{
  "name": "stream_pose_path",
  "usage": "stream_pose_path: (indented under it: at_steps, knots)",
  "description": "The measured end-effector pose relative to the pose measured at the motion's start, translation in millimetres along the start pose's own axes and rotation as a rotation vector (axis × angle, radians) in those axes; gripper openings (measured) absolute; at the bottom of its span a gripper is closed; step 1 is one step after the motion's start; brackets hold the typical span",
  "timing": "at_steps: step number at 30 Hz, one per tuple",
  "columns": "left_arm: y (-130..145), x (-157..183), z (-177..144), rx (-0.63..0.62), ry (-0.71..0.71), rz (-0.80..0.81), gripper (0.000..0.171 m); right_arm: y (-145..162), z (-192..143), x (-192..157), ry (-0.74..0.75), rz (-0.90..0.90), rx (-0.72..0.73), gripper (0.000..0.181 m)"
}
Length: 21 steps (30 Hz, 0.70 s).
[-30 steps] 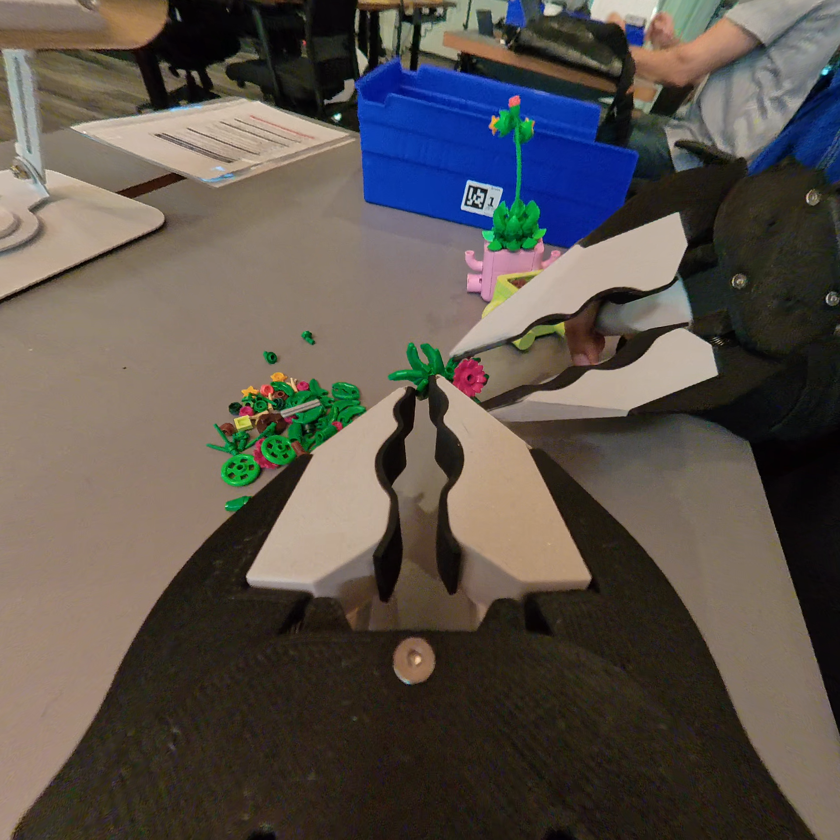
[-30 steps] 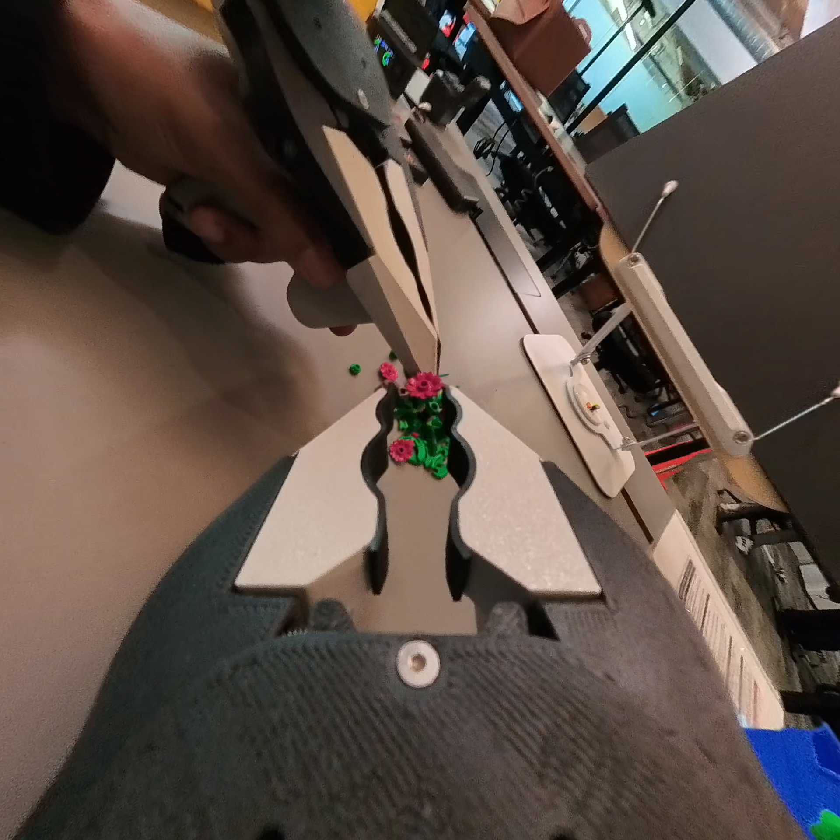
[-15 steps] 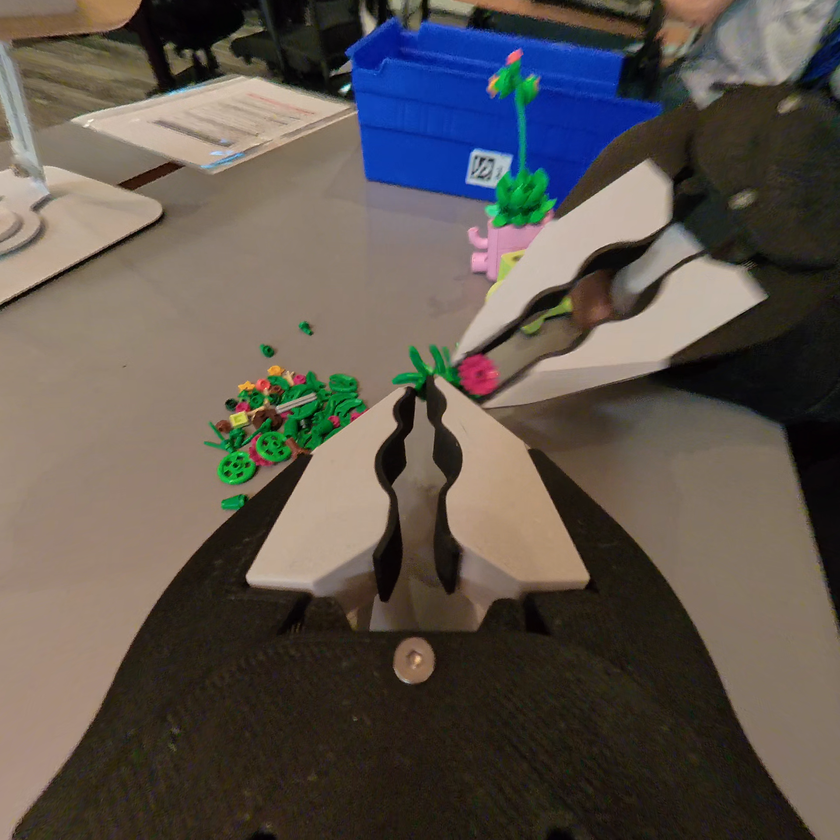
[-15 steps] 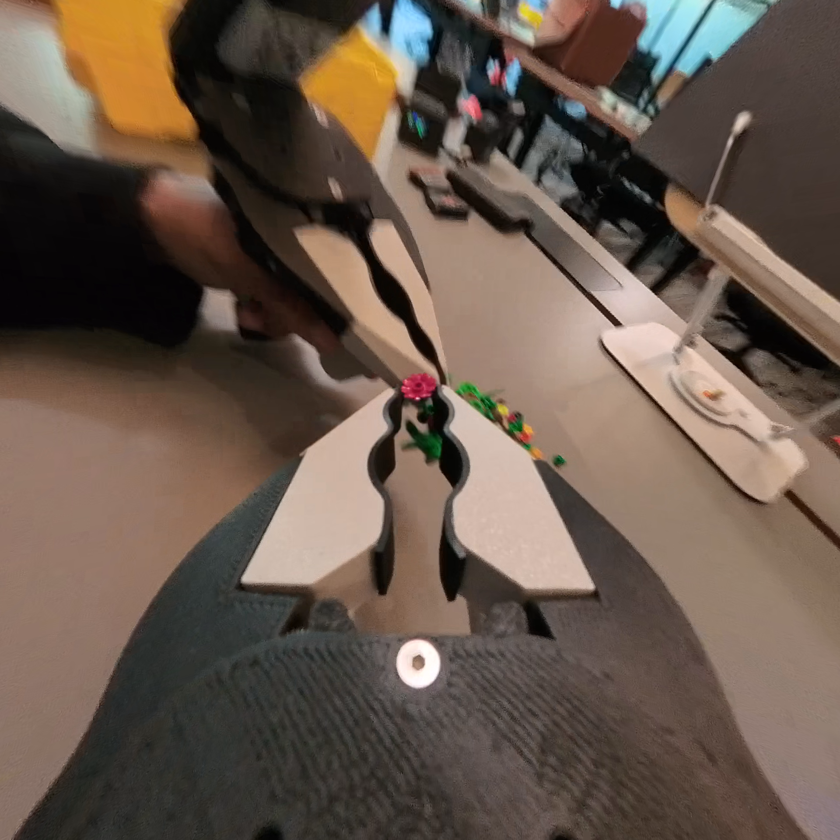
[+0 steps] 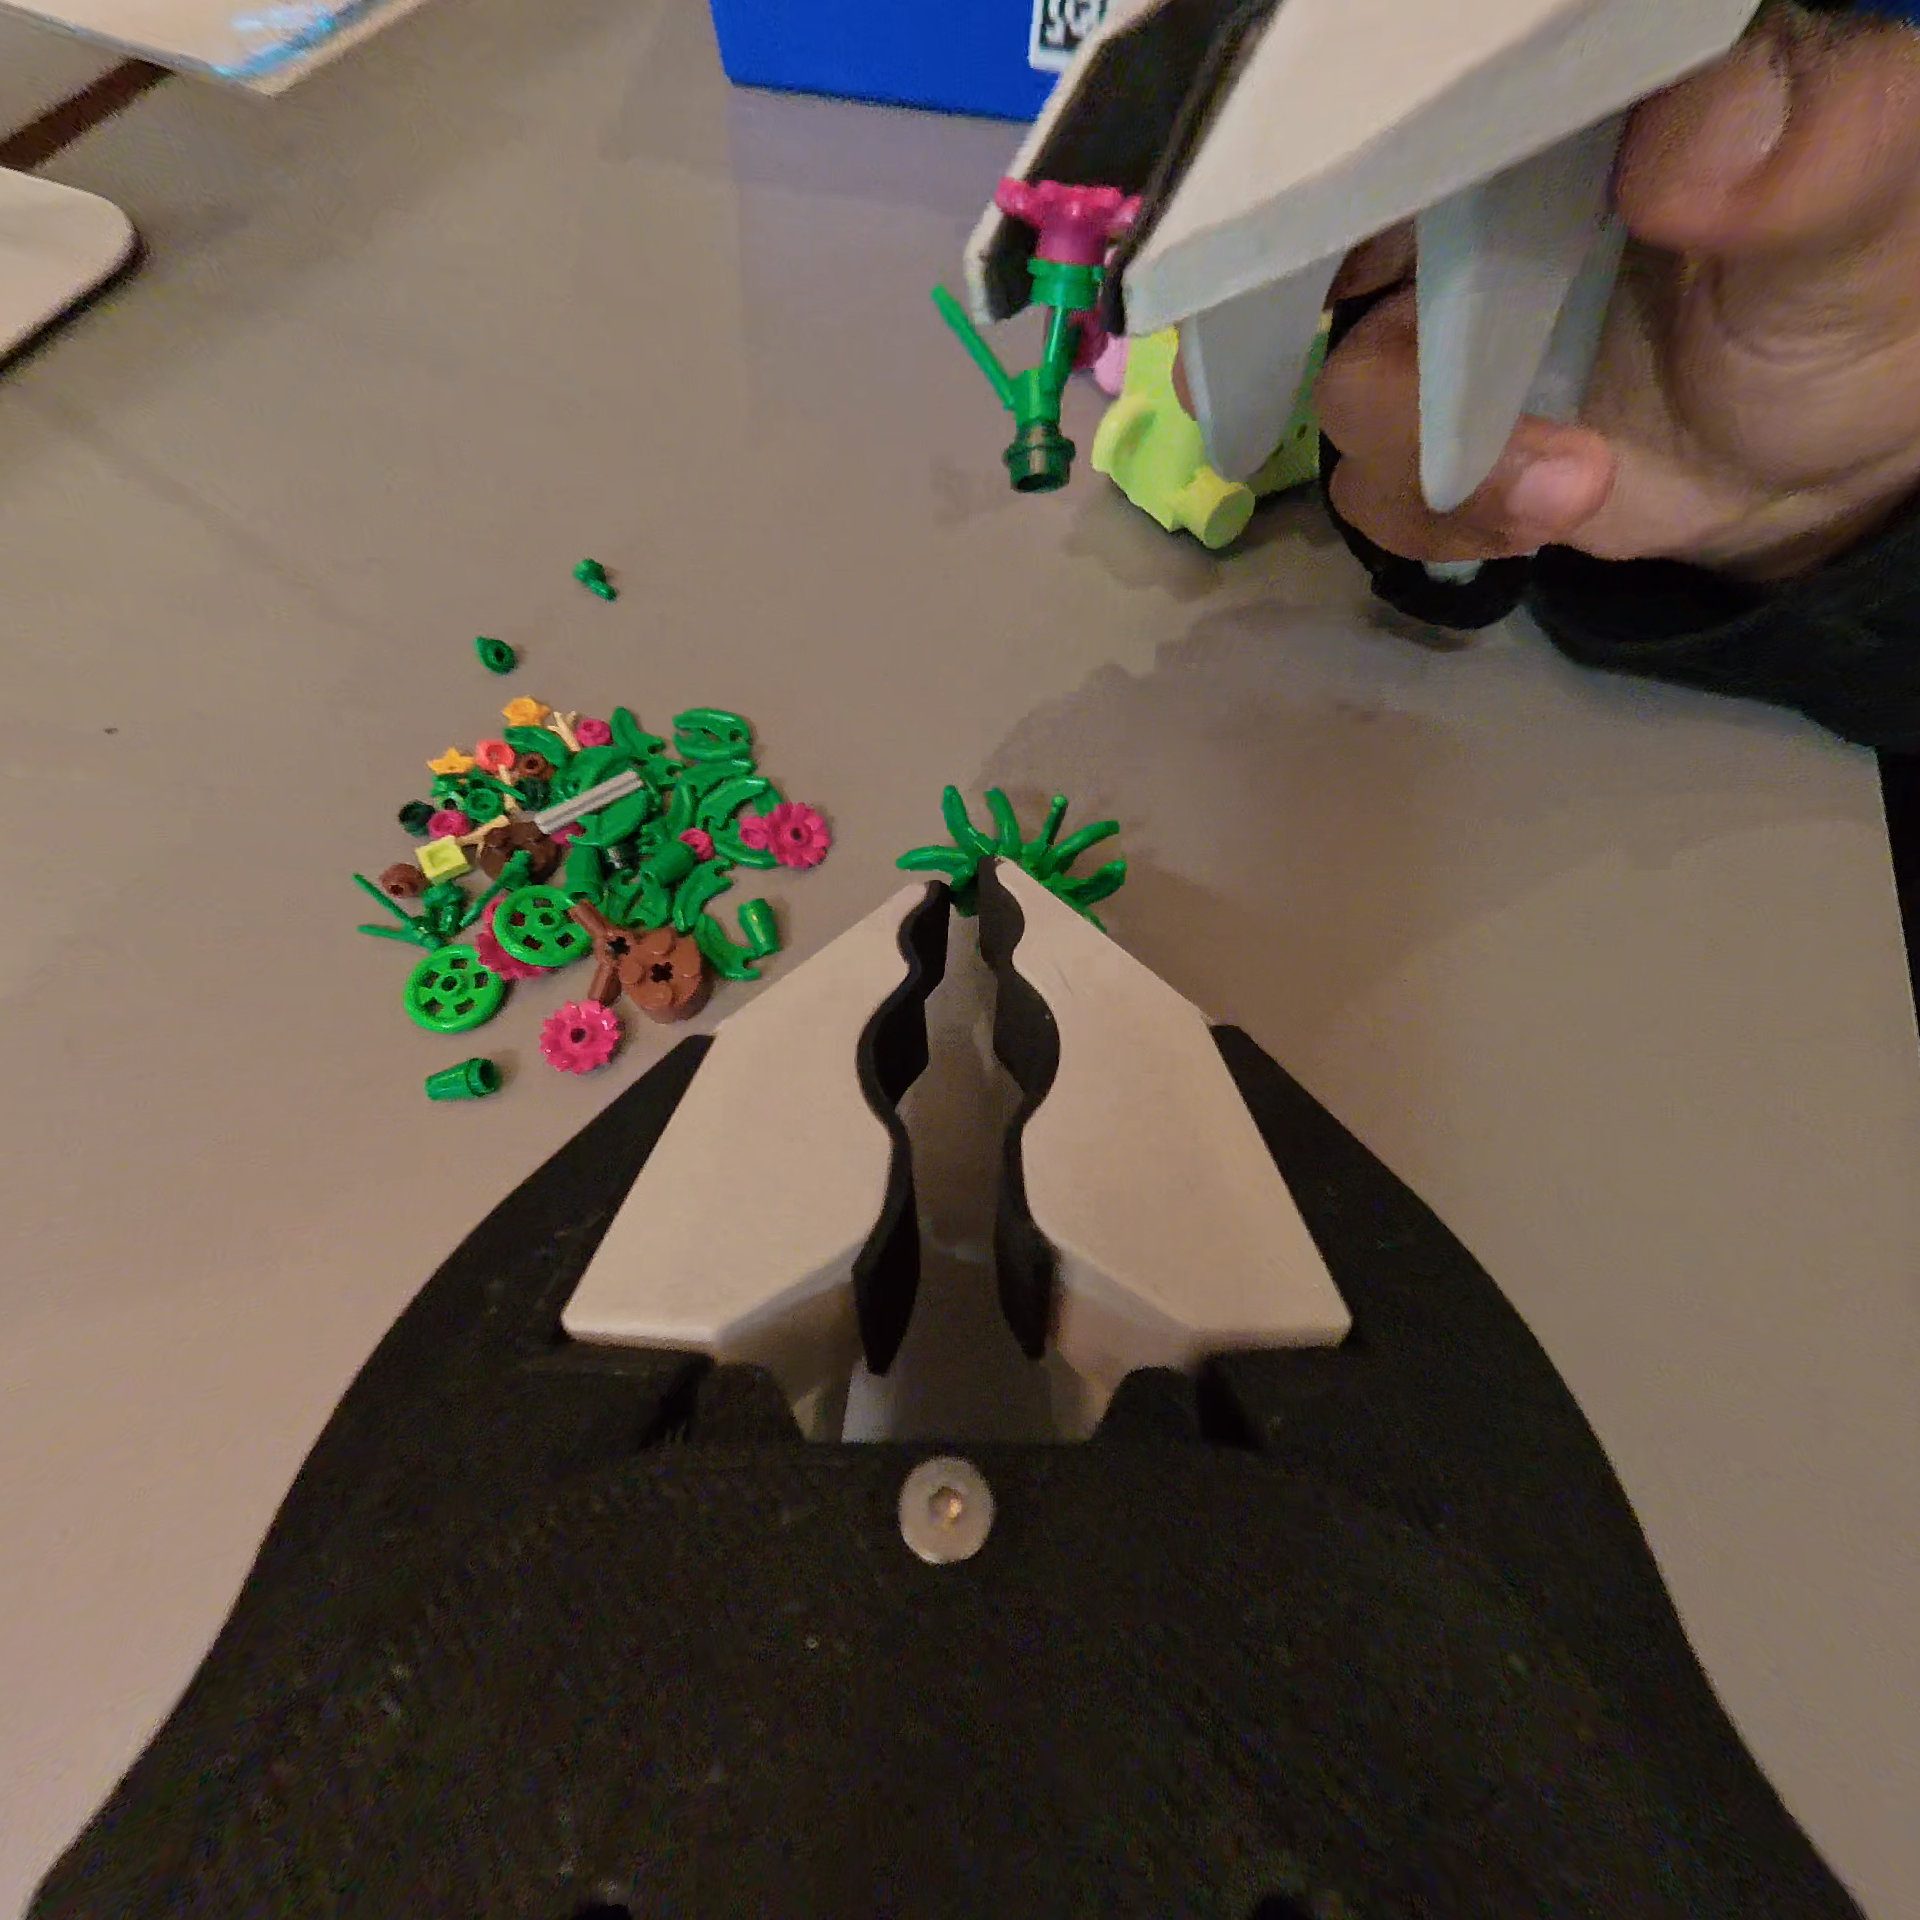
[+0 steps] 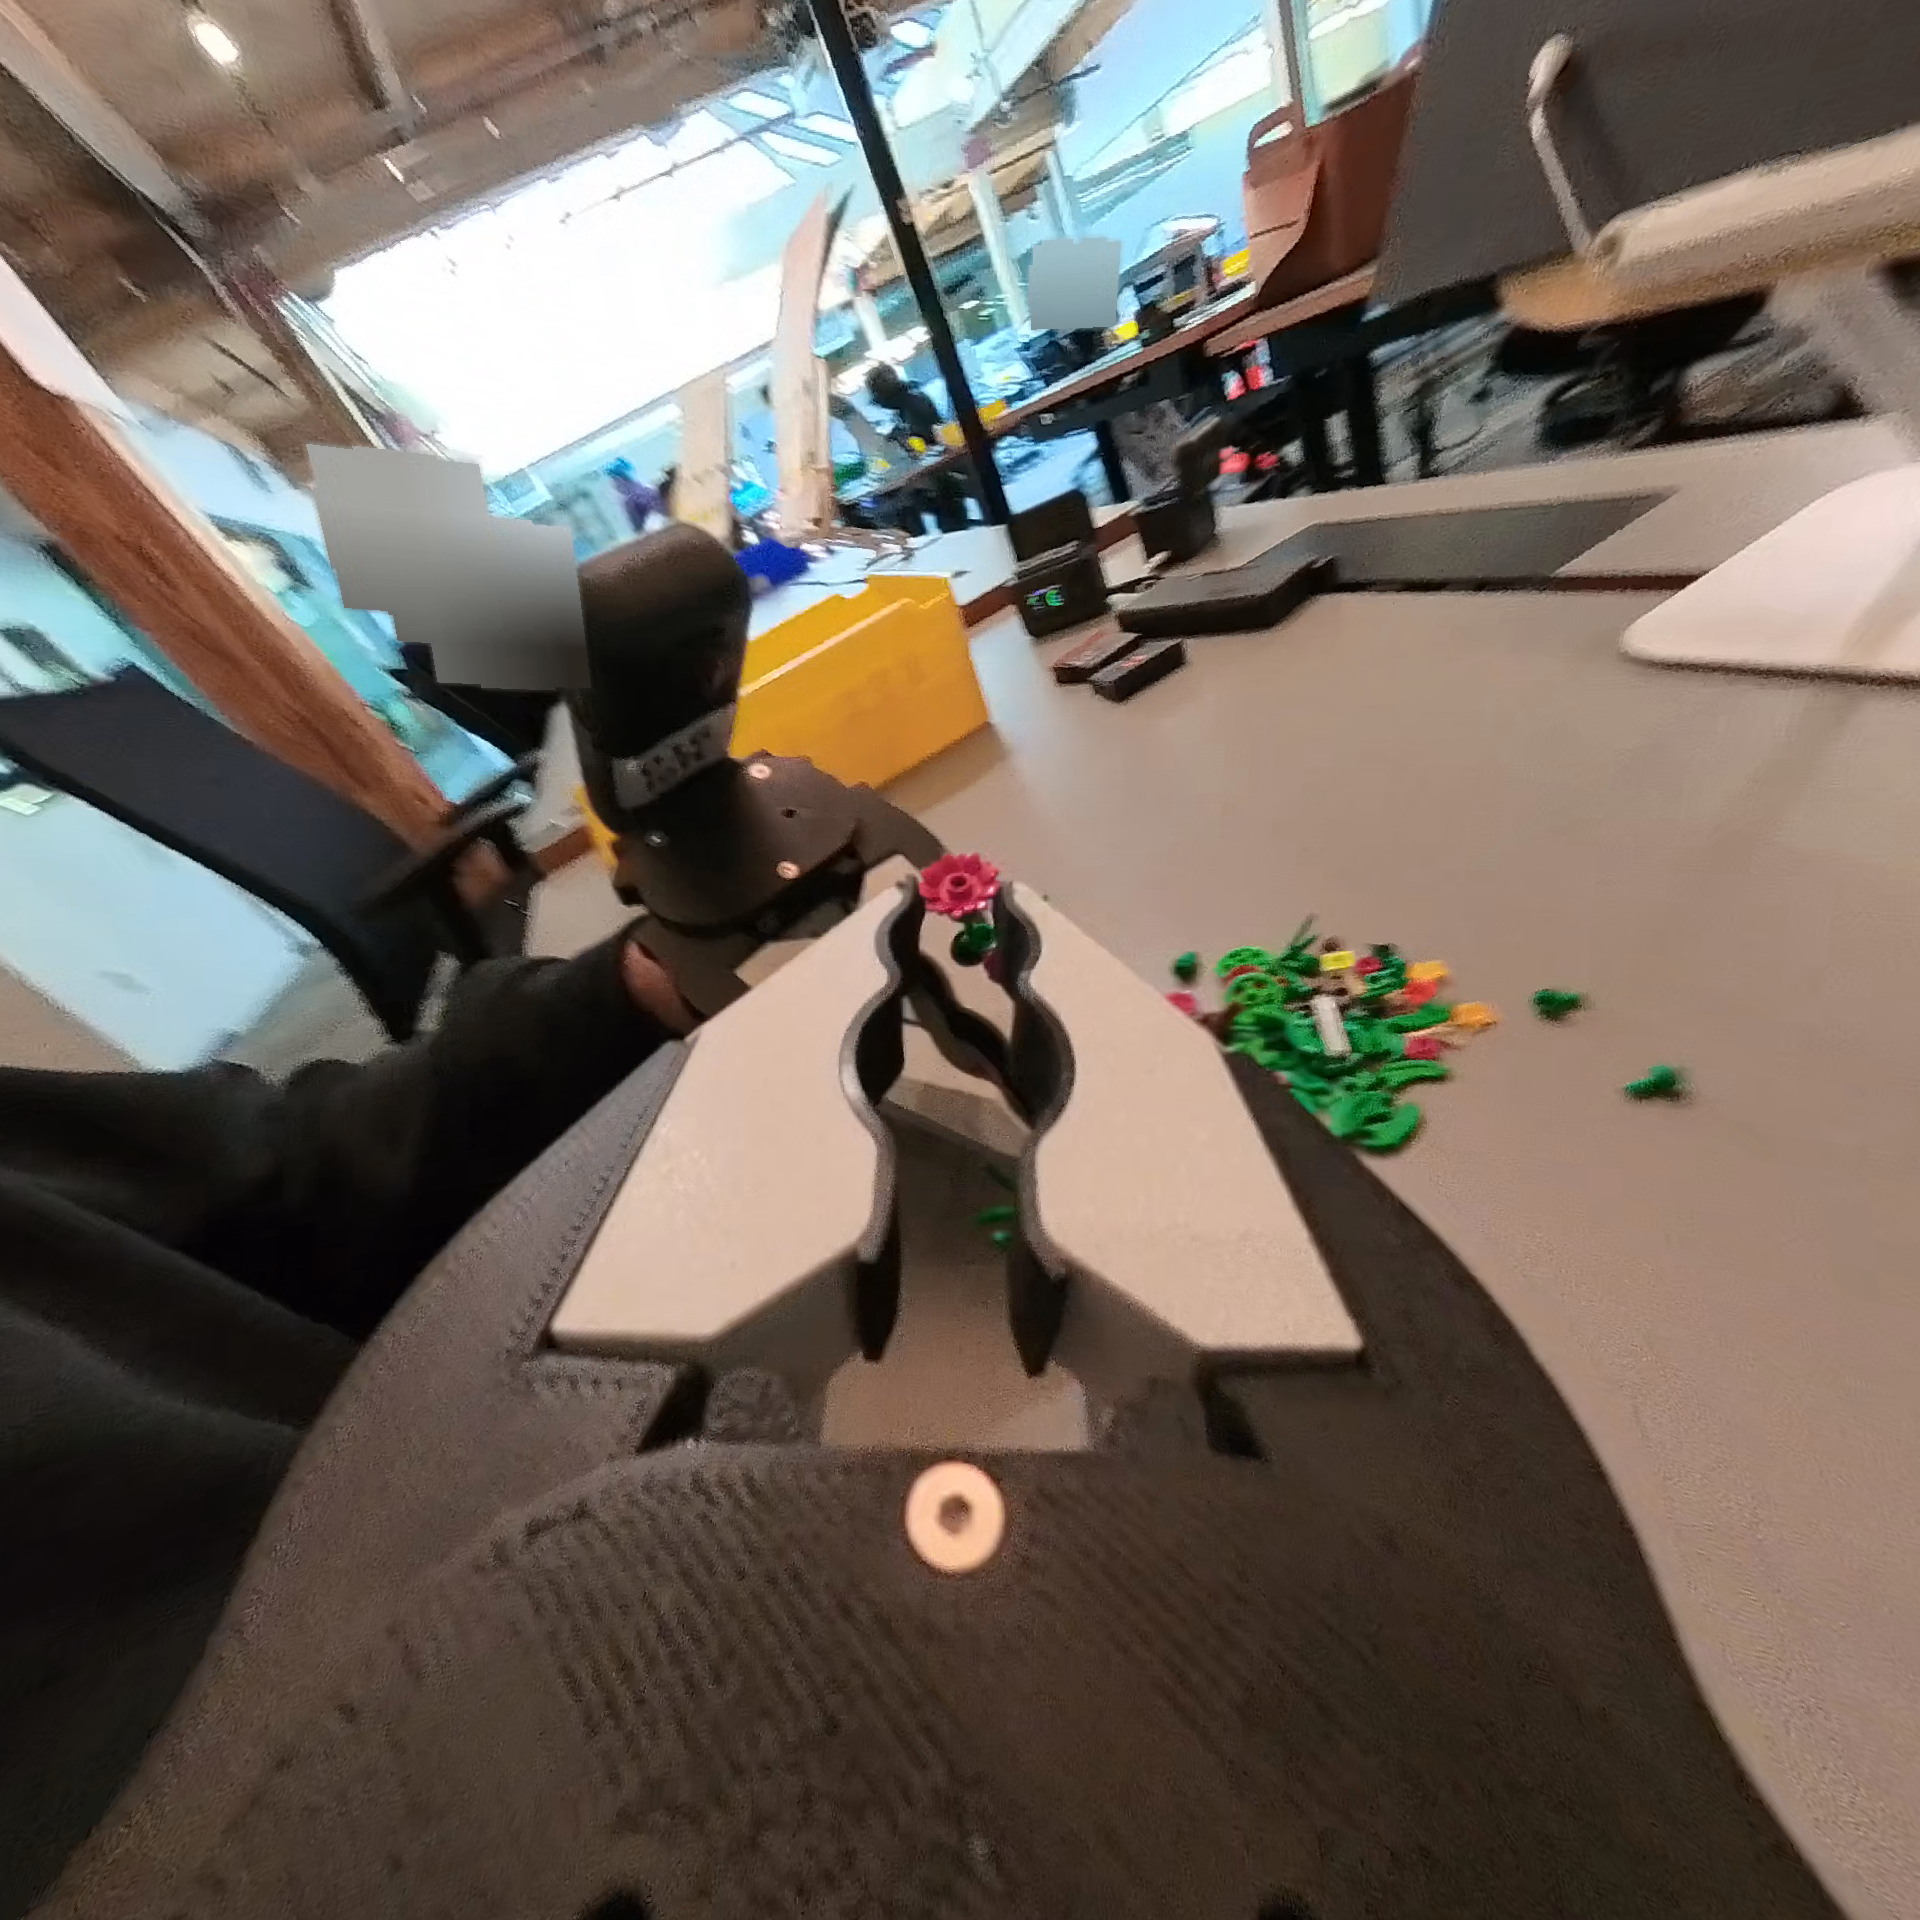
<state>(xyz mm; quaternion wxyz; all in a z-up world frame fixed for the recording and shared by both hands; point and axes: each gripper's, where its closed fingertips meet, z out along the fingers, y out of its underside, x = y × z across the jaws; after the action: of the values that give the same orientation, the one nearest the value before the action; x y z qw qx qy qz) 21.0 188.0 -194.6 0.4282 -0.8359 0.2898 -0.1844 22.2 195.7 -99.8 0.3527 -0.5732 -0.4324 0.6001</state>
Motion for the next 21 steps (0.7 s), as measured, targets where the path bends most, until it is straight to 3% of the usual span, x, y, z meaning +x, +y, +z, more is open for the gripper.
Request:
stream_pose_path:
  at_steps: [6, 11, 15, 21]
  knots:
    - [2.4, -1.0, 2.4, -0.024, -0.038, 0.040, 0.021, 4.5, 8.1, -11.8, -0.160, 0.257, 0.015, 0.012]
    - [-30.1, 0.3, -13.2, 0.177, -0.076, 0.117, 0.032, -0.6, 5.7, -8.5, -0.180, 0.325, 0.051, 0.012]
    - [-64.5, 5.2, -35.9, 0.408, -0.152, 0.194, 0.024, -1.2, 6.2, -6.2, -0.173, 0.343, 0.064, 0.012]
    - [-72.0, 6.8, -42.5, 0.461, -0.194, 0.234, 0.008, 0.4, 8.7, -7.9, -0.181, 0.348, 0.064, 0.012]
